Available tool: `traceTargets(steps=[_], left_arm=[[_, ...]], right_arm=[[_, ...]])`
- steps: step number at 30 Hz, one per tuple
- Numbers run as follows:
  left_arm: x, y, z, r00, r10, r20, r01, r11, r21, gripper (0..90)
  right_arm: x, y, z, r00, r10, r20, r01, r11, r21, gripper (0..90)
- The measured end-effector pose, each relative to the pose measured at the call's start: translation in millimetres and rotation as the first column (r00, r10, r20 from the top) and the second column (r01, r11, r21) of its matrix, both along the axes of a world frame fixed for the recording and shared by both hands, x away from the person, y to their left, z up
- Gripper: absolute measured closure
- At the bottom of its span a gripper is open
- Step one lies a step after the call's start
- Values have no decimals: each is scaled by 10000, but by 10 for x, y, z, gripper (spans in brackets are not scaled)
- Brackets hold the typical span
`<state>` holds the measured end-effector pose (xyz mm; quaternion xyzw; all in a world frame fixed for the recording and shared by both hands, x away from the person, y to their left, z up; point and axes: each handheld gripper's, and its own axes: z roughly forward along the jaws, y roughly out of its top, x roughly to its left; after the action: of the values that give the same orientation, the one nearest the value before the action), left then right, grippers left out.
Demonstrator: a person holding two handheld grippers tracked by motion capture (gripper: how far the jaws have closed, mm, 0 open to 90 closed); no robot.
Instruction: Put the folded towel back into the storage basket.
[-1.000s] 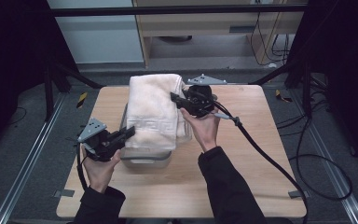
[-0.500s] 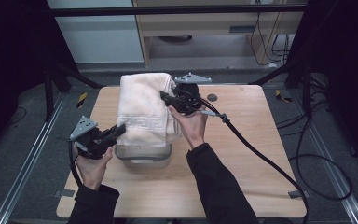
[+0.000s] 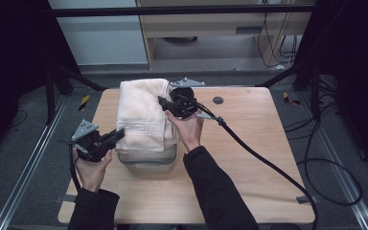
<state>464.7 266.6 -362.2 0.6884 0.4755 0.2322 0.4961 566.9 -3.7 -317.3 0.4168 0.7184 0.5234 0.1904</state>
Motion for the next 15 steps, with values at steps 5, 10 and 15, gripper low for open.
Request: traceTargets(steps=[5,10,15], left_arm=[[36,25,-59,9998,85,-161,-83,9999,112,826],[72,30,-122,9992,198,-358,-186,9992,356,826],[104,35,-178,9983,267,-519,-241,9984,505,826]], right_arm=[[47,52,-92,9998,-66,-175,65,10000,-75,652],[86,103,-191,9995,-133,-270,126,9996,-245,651],[129,140,-296,9990,-203,-405,188,9992,-366,651]])
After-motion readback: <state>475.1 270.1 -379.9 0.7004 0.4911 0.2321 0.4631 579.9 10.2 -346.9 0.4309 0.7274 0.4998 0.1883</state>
